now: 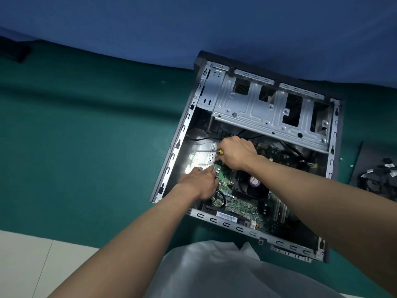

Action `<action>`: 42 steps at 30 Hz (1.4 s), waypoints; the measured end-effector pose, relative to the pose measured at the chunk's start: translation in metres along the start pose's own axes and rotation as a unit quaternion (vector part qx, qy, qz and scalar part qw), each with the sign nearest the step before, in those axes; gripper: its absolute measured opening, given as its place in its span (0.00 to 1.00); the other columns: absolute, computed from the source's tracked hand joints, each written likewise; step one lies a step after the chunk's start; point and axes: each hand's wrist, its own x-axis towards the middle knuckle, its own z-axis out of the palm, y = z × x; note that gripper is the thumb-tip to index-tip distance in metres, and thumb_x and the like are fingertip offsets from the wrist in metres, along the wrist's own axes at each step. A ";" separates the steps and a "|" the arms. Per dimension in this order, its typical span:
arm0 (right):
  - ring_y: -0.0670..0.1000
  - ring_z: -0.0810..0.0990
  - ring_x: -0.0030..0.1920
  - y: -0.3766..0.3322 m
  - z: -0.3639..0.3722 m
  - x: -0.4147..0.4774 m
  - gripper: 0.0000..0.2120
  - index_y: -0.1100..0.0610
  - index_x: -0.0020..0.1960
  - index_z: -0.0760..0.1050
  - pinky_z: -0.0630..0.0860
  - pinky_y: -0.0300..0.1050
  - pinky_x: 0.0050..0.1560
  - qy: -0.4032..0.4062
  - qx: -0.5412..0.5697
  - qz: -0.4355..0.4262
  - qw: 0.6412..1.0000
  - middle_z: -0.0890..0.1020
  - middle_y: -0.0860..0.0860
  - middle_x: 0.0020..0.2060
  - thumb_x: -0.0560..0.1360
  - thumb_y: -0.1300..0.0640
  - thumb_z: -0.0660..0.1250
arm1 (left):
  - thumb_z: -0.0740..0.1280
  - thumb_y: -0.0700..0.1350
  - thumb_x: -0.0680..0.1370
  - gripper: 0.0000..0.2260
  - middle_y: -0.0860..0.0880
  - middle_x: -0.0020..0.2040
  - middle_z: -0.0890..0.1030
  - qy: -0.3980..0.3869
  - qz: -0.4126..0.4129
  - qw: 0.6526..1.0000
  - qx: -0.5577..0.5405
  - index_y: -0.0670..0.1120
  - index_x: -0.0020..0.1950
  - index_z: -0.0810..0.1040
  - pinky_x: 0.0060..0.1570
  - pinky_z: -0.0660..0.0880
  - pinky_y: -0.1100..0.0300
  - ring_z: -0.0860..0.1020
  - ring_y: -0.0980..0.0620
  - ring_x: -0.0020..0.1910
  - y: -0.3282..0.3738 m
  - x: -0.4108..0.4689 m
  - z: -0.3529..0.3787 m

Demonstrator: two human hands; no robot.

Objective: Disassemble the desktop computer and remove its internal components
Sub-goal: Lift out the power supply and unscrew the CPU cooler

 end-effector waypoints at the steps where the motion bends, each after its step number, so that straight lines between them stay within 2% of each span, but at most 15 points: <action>1: 0.57 0.80 0.51 0.000 0.000 0.001 0.10 0.50 0.51 0.81 0.70 0.48 0.43 -0.009 0.004 0.010 1.000 0.82 0.51 0.49 0.73 0.46 0.70 | 0.47 0.53 0.84 0.22 0.56 0.79 0.46 -0.001 0.000 1.000 0.001 0.52 0.79 0.55 0.72 0.55 0.40 0.52 0.43 0.77 0.000 -0.001 0.000; 5: 0.56 0.80 0.45 -0.005 0.002 0.000 0.08 0.51 0.46 0.81 0.69 0.47 0.41 -0.019 0.006 0.035 0.999 0.82 0.50 0.44 0.72 0.48 0.71 | 0.47 0.53 0.84 0.22 0.57 0.80 0.47 -0.002 -0.001 1.000 0.006 0.51 0.78 0.56 0.71 0.58 0.40 0.53 0.44 0.77 0.002 -0.002 -0.002; 8: 0.57 0.76 0.38 -0.009 0.006 -0.002 0.05 0.55 0.40 0.77 0.67 0.47 0.38 0.006 -0.017 0.048 0.999 0.82 0.52 0.42 0.71 0.54 0.70 | 0.47 0.52 0.84 0.21 0.57 0.80 0.49 -0.001 -0.003 1.000 0.009 0.50 0.77 0.58 0.70 0.60 0.39 0.55 0.44 0.77 0.002 -0.003 -0.004; 13: 0.59 0.79 0.40 -0.017 0.014 -0.012 0.05 0.56 0.34 0.69 0.65 0.46 0.37 0.039 -0.036 0.033 0.998 0.79 0.55 0.37 0.67 0.63 0.64 | 0.47 0.53 0.84 0.21 0.56 0.79 0.51 0.003 -0.007 1.000 0.019 0.51 0.77 0.60 0.69 0.61 0.39 0.56 0.44 0.76 0.003 -0.004 -0.004; 16: 0.58 0.77 0.37 -0.017 0.018 -0.016 0.04 0.57 0.36 0.69 0.64 0.45 0.36 0.051 -0.050 0.012 0.997 0.82 0.56 0.39 0.67 0.62 0.64 | 0.47 0.54 0.84 0.22 0.56 0.79 0.52 0.004 -0.010 1.000 0.017 0.52 0.78 0.59 0.69 0.61 0.41 0.56 0.44 0.76 0.003 -0.003 -0.003; 21: 0.58 0.80 0.43 -0.011 0.011 -0.011 0.10 0.54 0.34 0.69 0.67 0.46 0.39 0.045 -0.025 0.066 0.996 0.80 0.54 0.41 0.72 0.58 0.66 | 0.49 0.52 0.84 0.21 0.57 0.79 0.48 -0.005 -0.014 1.000 0.014 0.51 0.77 0.61 0.69 0.59 0.39 0.55 0.45 0.77 0.002 -0.002 -0.004; 23: 0.59 0.80 0.42 -0.016 0.011 -0.016 0.08 0.56 0.34 0.68 0.66 0.46 0.38 0.053 -0.045 0.047 0.996 0.80 0.55 0.39 0.70 0.60 0.65 | 0.48 0.52 0.84 0.21 0.56 0.79 0.50 -0.001 -0.016 1.000 0.013 0.52 0.77 0.61 0.69 0.61 0.40 0.56 0.45 0.76 0.003 -0.003 -0.003; 26: 0.60 0.81 0.43 -0.025 0.015 -0.025 0.01 0.58 0.41 0.72 0.65 0.45 0.38 0.060 -0.080 -0.009 0.995 0.83 0.57 0.42 0.69 0.61 0.64 | 0.48 0.53 0.84 0.20 0.53 0.78 0.59 0.016 -0.020 1.000 0.014 0.52 0.75 0.64 0.66 0.64 0.42 0.62 0.45 0.74 0.003 -0.003 -0.003; 29: 0.57 0.79 0.40 -0.019 0.010 -0.031 0.03 0.57 0.44 0.73 0.66 0.45 0.37 0.080 -0.046 0.028 0.995 0.81 0.54 0.46 0.73 0.63 0.62 | 0.48 0.54 0.84 0.22 0.55 0.79 0.52 0.010 -0.012 1.000 0.019 0.52 0.78 0.59 0.69 0.61 0.41 0.57 0.45 0.76 0.003 -0.002 -0.002; 31: 0.53 0.75 0.35 -0.007 0.005 -0.041 0.02 0.56 0.49 0.72 0.66 0.44 0.34 0.099 -0.025 0.034 0.994 0.77 0.51 0.51 0.78 0.59 0.62 | 0.48 0.53 0.84 0.22 0.56 0.79 0.48 0.005 -0.009 1.000 0.017 0.52 0.78 0.57 0.70 0.59 0.41 0.54 0.45 0.77 0.003 -0.002 -0.001; 34: 0.45 0.69 0.28 0.017 -0.001 -0.069 0.16 0.55 0.54 0.69 0.63 0.38 0.23 0.109 -0.028 0.014 0.994 0.70 0.53 0.59 0.80 0.43 0.56 | 0.49 0.53 0.84 0.21 0.57 0.79 0.47 0.012 -0.005 1.000 0.012 0.52 0.77 0.59 0.70 0.59 0.41 0.56 0.45 0.77 0.002 -0.001 0.000; 36: 0.44 0.69 0.27 0.032 -0.002 -0.090 0.26 0.53 0.54 0.65 0.63 0.37 0.21 0.046 -0.050 -0.006 0.998 0.65 0.55 0.65 0.74 0.31 0.50 | 0.49 0.53 0.84 0.21 0.57 0.79 0.48 0.017 -0.005 1.000 0.010 0.51 0.76 0.62 0.70 0.60 0.41 0.58 0.45 0.76 0.004 -0.001 0.000; 38: 0.44 0.70 0.27 0.043 0.004 -0.102 0.37 0.53 0.57 0.60 0.62 0.38 0.21 -0.029 -0.097 -0.013 0.995 0.59 0.57 0.72 0.65 0.23 0.50 | 0.49 0.53 0.84 0.20 0.57 0.79 0.49 0.023 -0.006 1.000 0.013 0.50 0.75 0.65 0.71 0.60 0.43 0.60 0.46 0.75 0.006 -0.001 0.000; 40: 0.45 0.68 0.26 0.047 0.011 -0.104 0.42 0.53 0.60 0.55 0.59 0.39 0.21 -0.056 -0.138 -0.006 0.989 0.59 0.58 0.73 0.61 0.22 0.57 | 0.49 0.52 0.84 0.20 0.57 0.79 0.50 0.025 -0.010 1.000 0.011 0.49 0.75 0.65 0.71 0.61 0.44 0.62 0.46 0.75 0.008 -0.001 0.000; 42: 0.46 0.68 0.28 0.047 0.016 -0.102 0.41 0.54 0.62 0.54 0.59 0.40 0.22 -0.034 -0.144 0.003 0.989 0.69 0.56 0.66 0.64 0.28 0.65 | 0.51 0.51 0.84 0.19 0.55 0.79 0.55 0.026 -0.021 0.999 0.016 0.48 0.74 0.66 0.69 0.63 0.44 0.65 0.45 0.73 0.011 -0.001 -0.002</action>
